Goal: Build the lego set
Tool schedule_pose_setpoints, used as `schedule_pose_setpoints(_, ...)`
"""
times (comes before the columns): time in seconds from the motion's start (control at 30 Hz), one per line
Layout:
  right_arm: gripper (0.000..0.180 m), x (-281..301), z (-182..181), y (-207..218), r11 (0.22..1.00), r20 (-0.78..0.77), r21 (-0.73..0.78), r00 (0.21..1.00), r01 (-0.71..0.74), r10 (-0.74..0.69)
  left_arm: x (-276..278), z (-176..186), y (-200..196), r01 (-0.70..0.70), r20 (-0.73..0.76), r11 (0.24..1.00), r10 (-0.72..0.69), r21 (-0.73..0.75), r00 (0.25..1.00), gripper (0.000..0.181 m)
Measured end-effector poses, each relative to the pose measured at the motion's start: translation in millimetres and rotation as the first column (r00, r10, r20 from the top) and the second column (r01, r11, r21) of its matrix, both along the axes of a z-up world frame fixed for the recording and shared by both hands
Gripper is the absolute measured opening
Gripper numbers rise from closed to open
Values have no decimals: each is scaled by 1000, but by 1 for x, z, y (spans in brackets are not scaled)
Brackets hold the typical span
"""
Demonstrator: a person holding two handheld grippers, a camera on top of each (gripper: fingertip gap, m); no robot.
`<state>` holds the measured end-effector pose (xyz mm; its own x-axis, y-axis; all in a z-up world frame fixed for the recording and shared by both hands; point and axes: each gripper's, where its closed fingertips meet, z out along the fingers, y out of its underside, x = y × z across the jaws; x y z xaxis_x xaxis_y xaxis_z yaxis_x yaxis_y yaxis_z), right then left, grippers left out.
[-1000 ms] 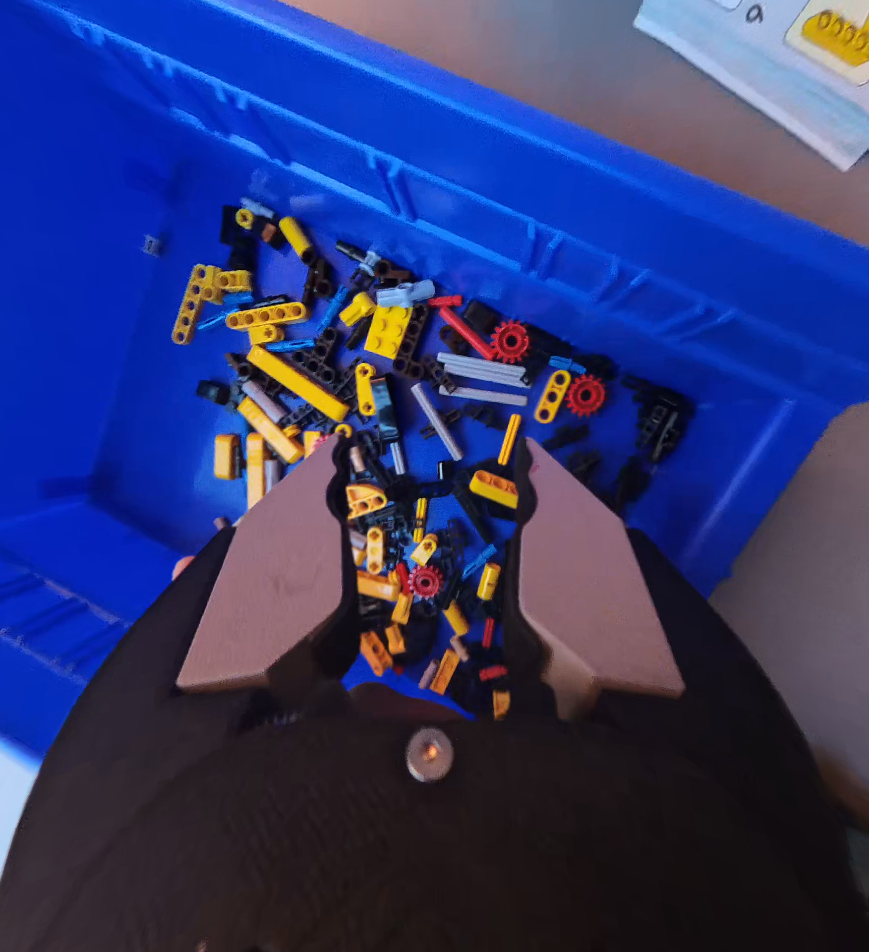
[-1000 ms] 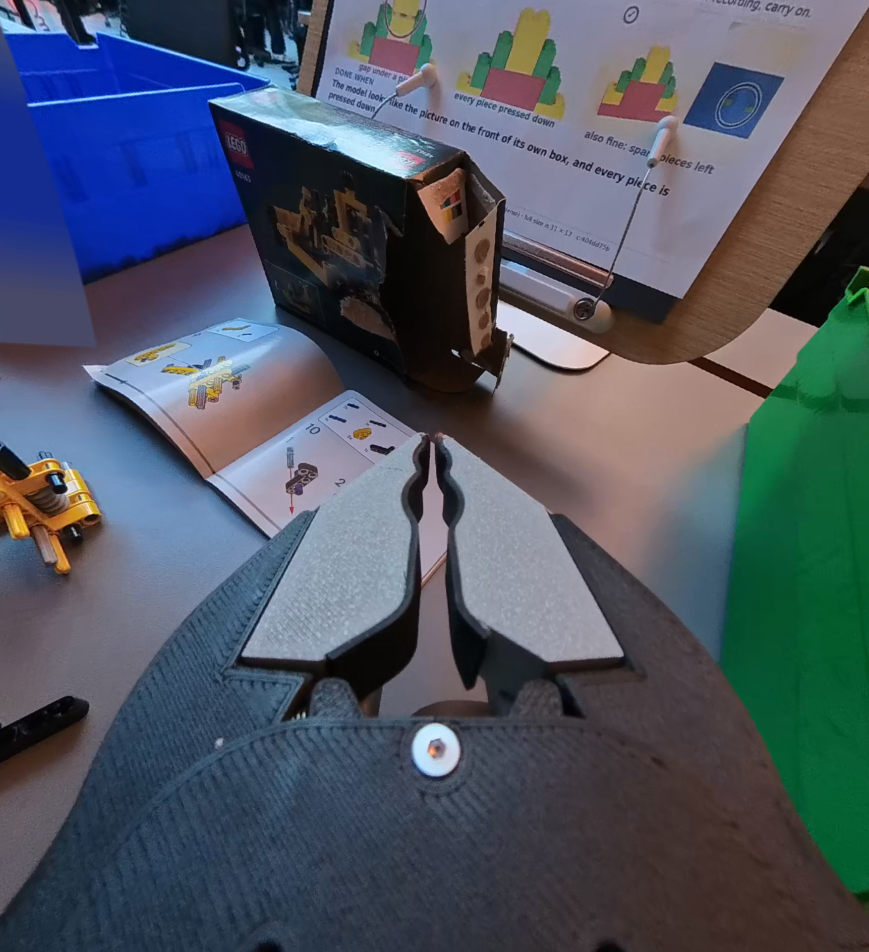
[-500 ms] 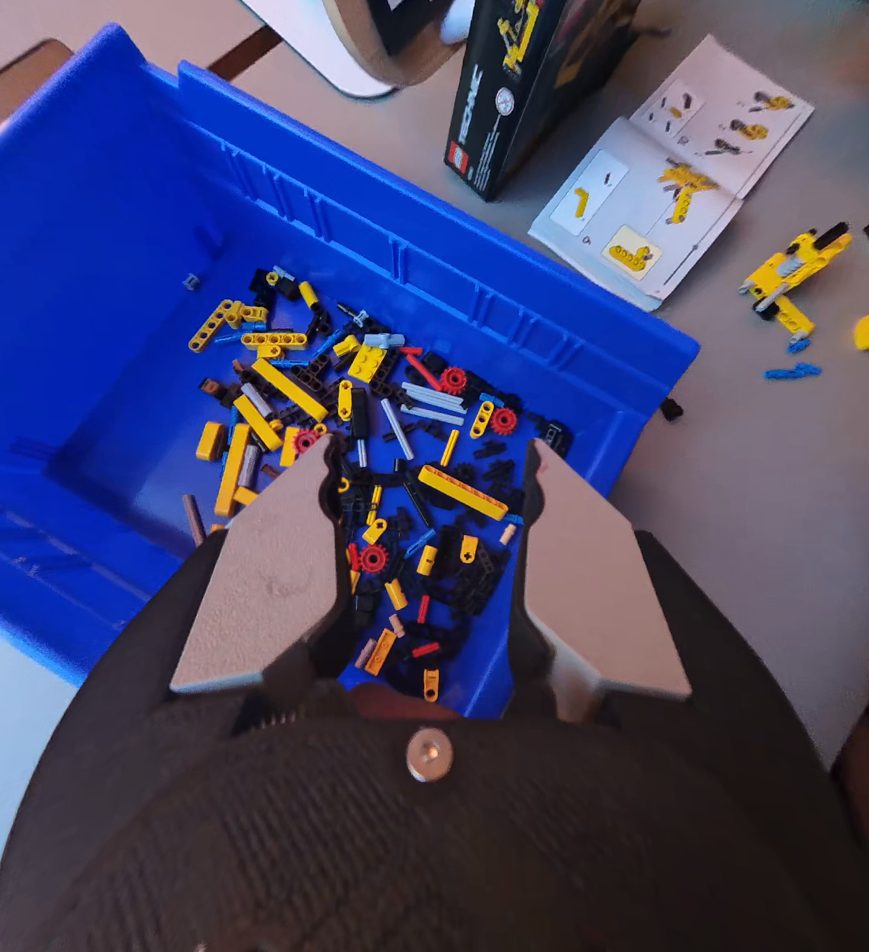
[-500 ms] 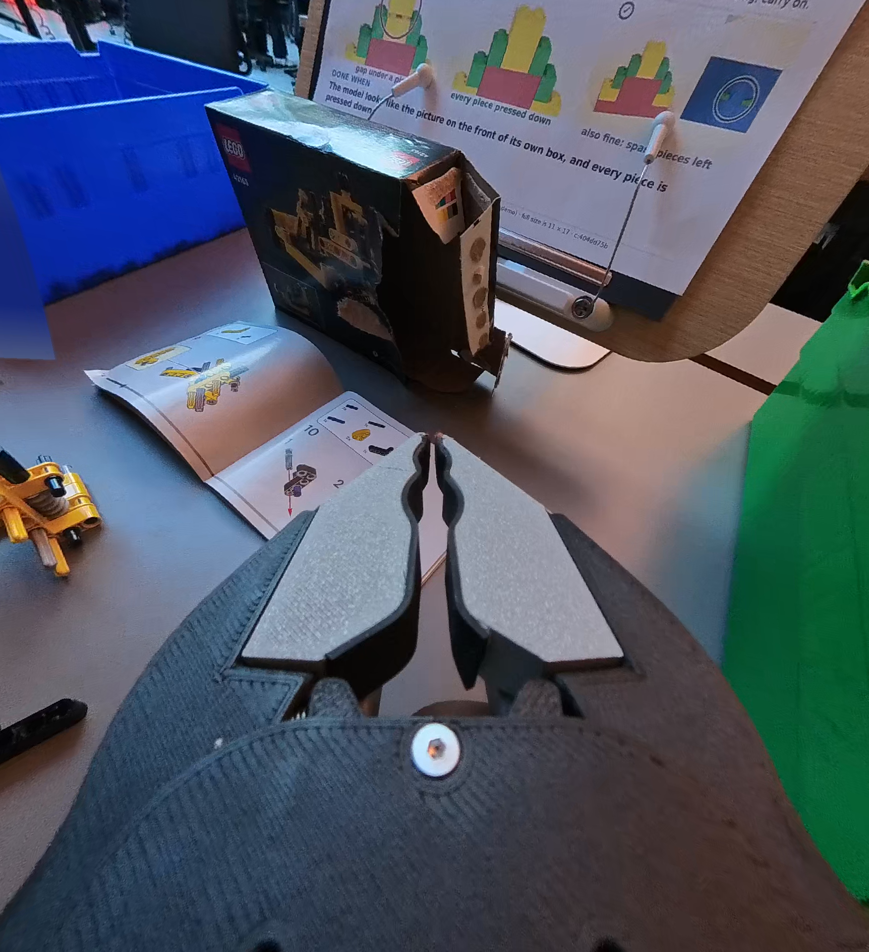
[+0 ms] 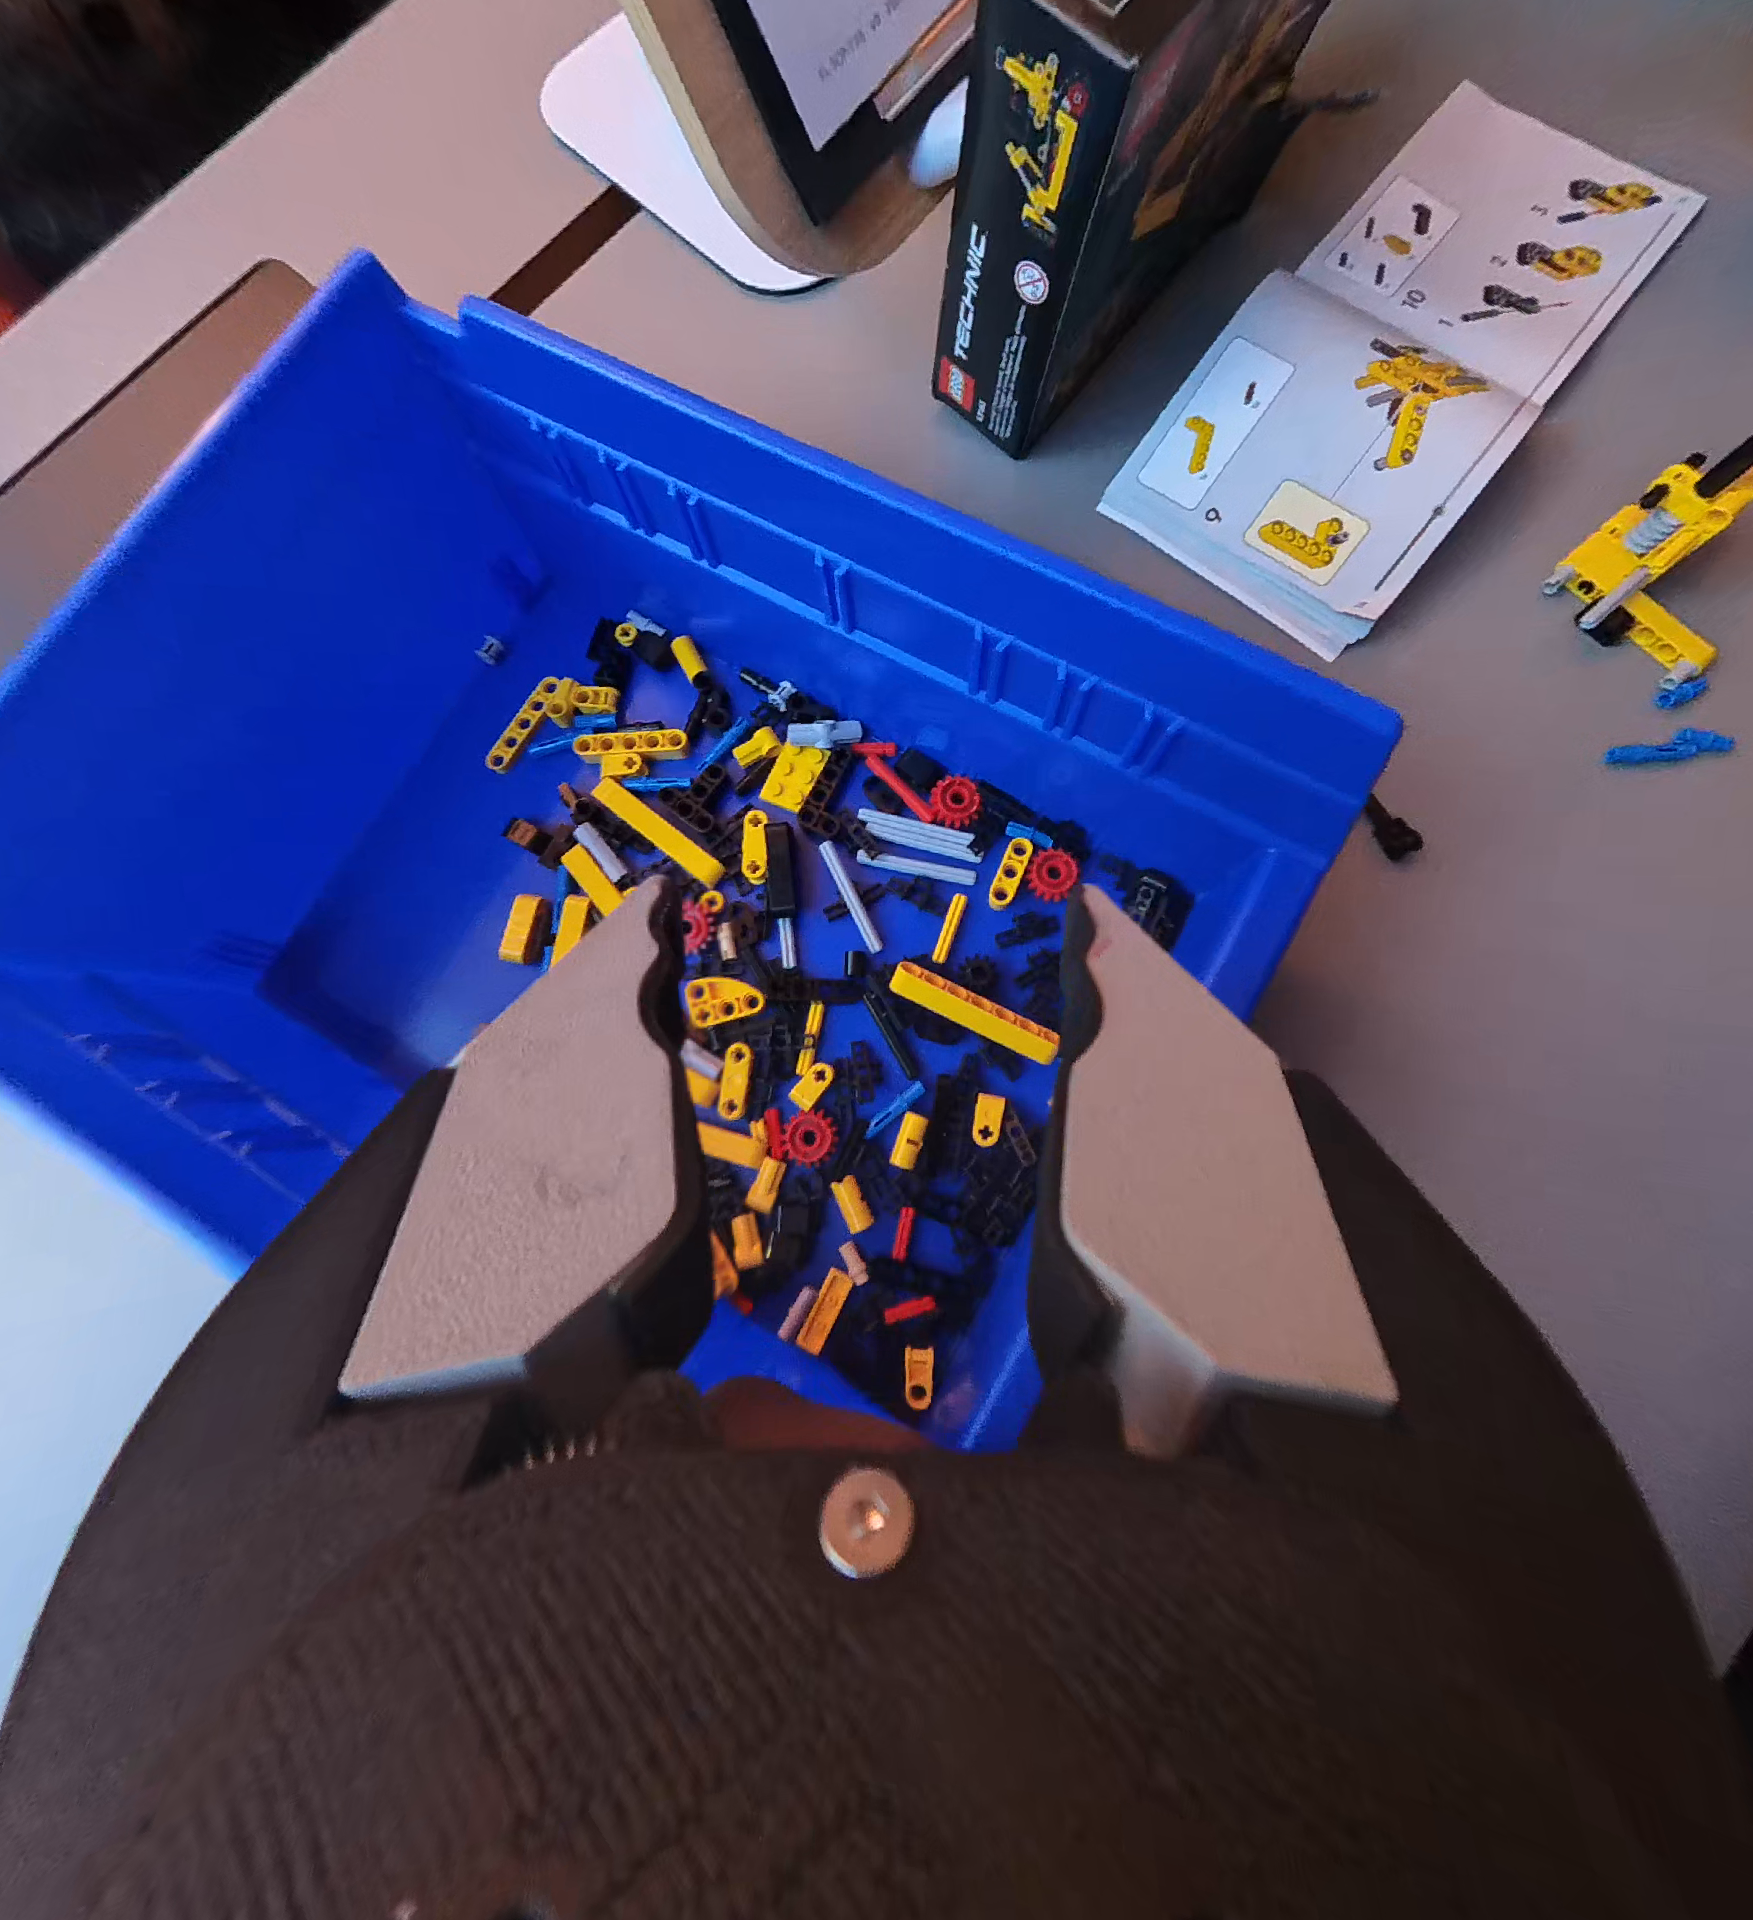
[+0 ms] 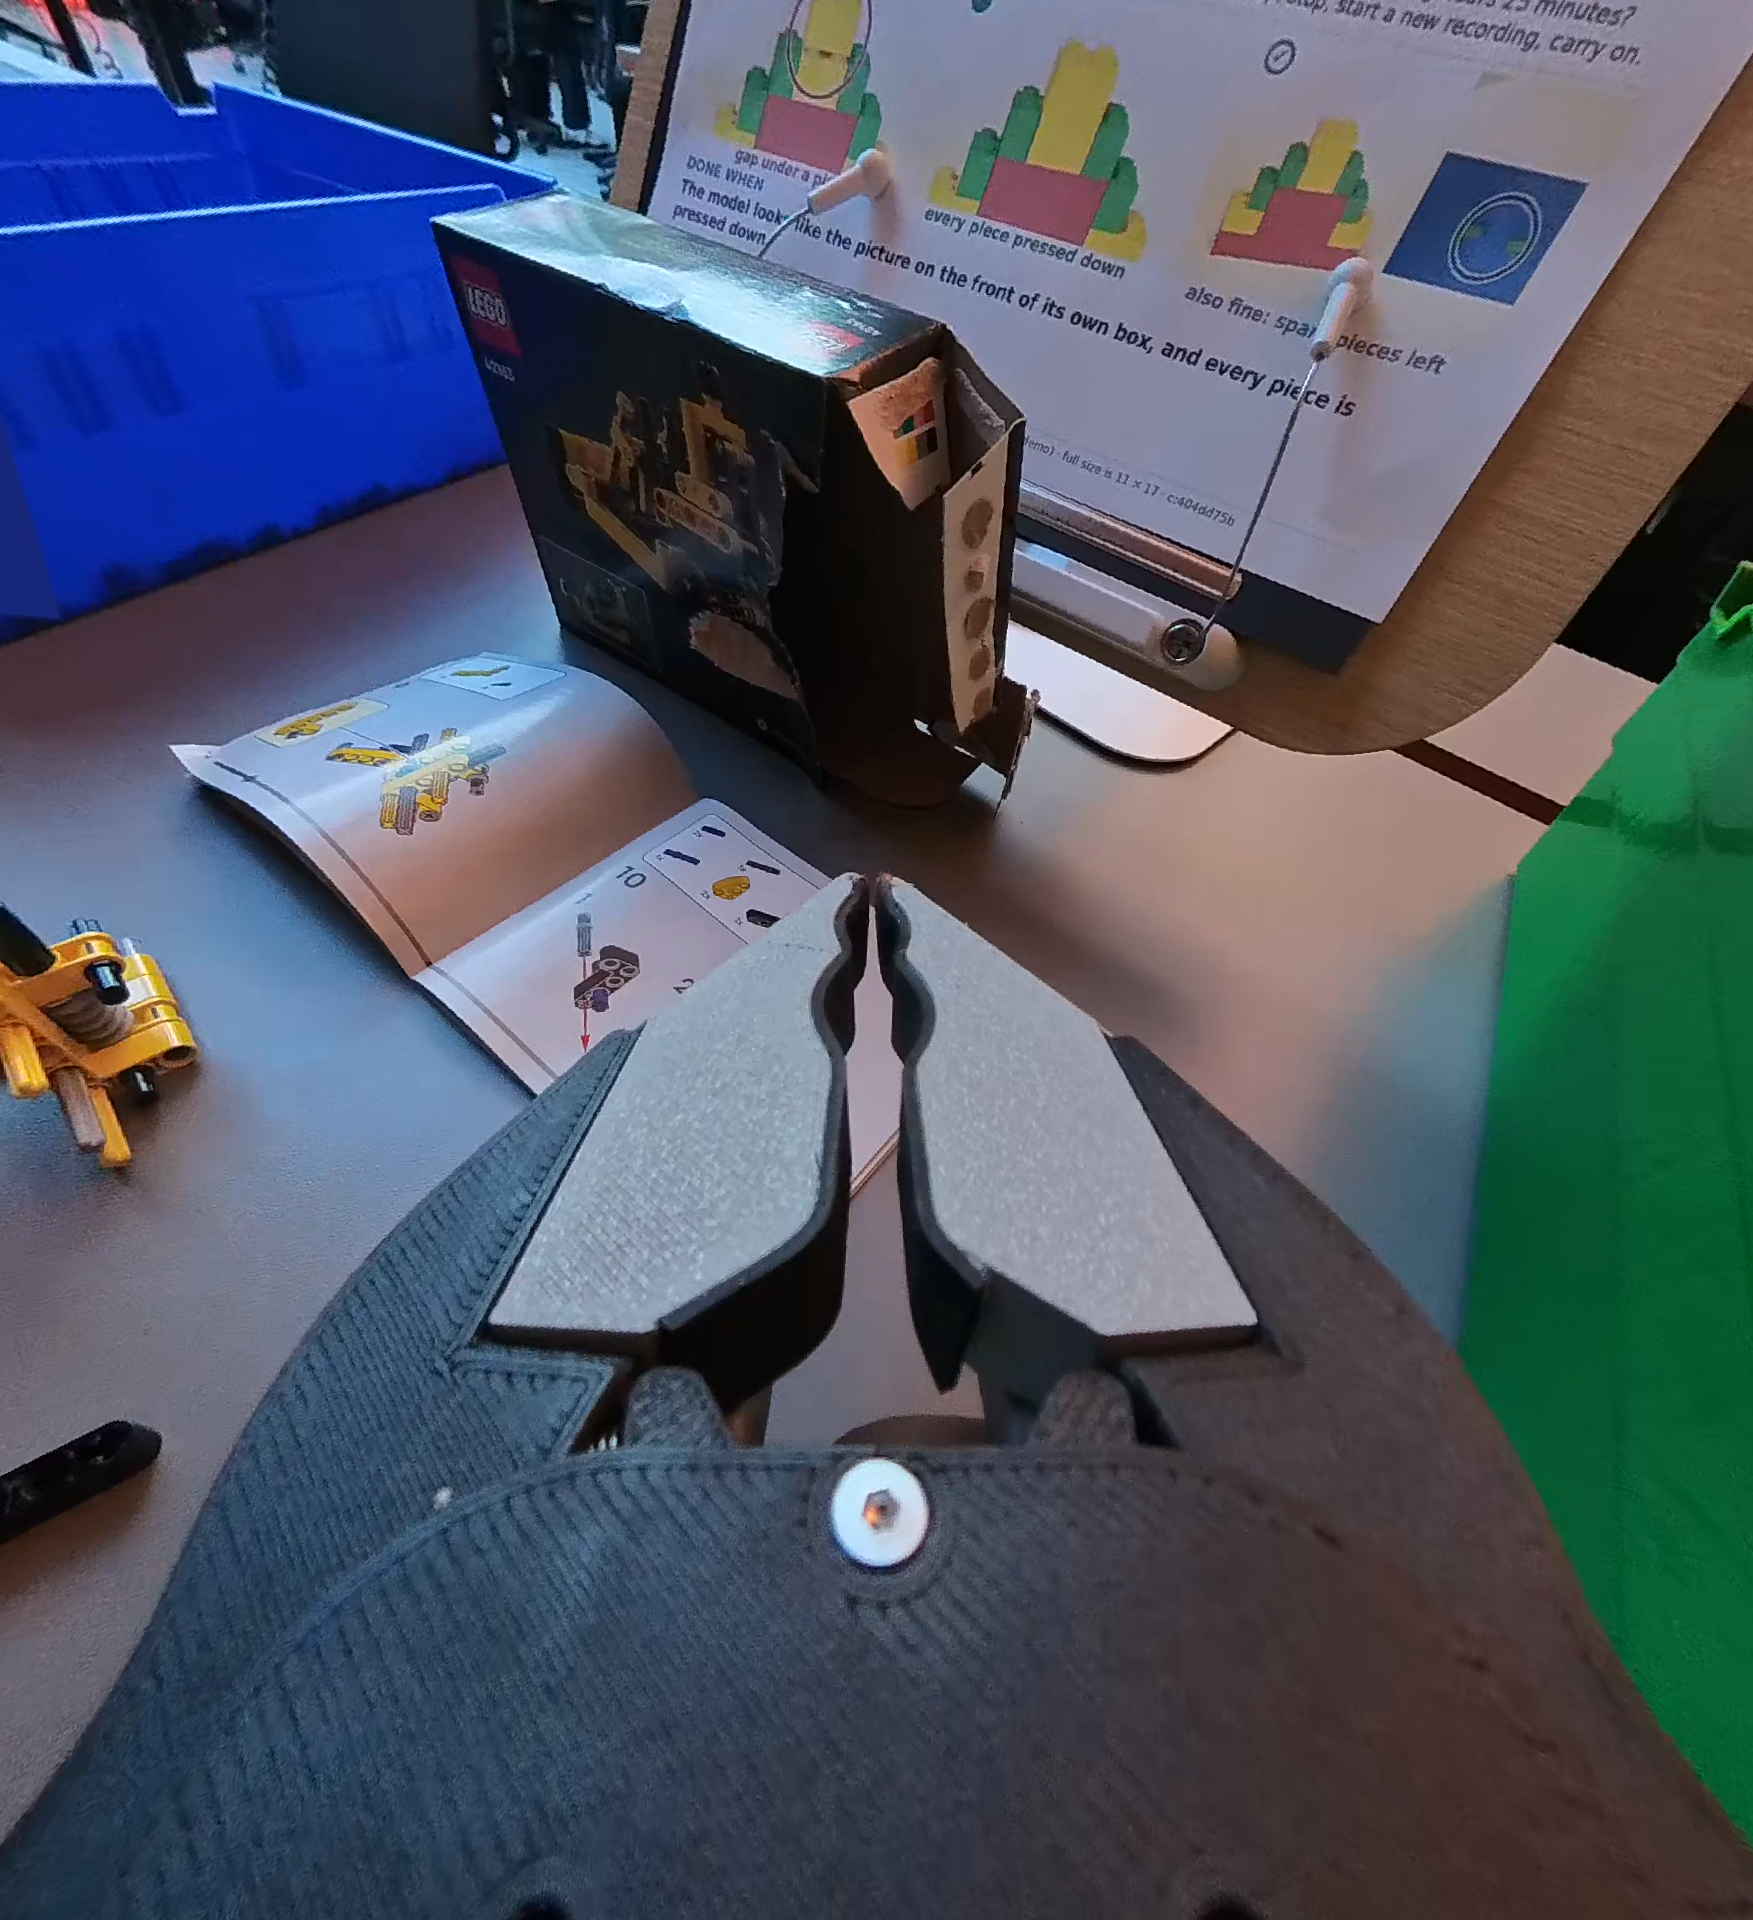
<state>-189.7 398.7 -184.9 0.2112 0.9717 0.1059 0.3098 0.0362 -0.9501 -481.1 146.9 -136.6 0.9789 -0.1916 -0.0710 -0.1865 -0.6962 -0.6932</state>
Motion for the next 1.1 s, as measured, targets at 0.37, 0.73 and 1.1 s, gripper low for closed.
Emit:
schedule_pose_setpoints(0.37,0,0,0,0,1000,3,6,1000,4,-4,-30,15,-14,-100,-24,992,102,77,995,69)
schedule_pose_setpoints(0.73,0,-1,-1,0,1000,9,10,1000,5,-5,-29,-4,-8,-76,-78,997,77,22,994,71)
schedule_pose_setpoints(1.1,0,-1,-2,0,1000,15,15,1000,9,-9,-35,-8,-7,-86,-71,996,87,18,994,72)
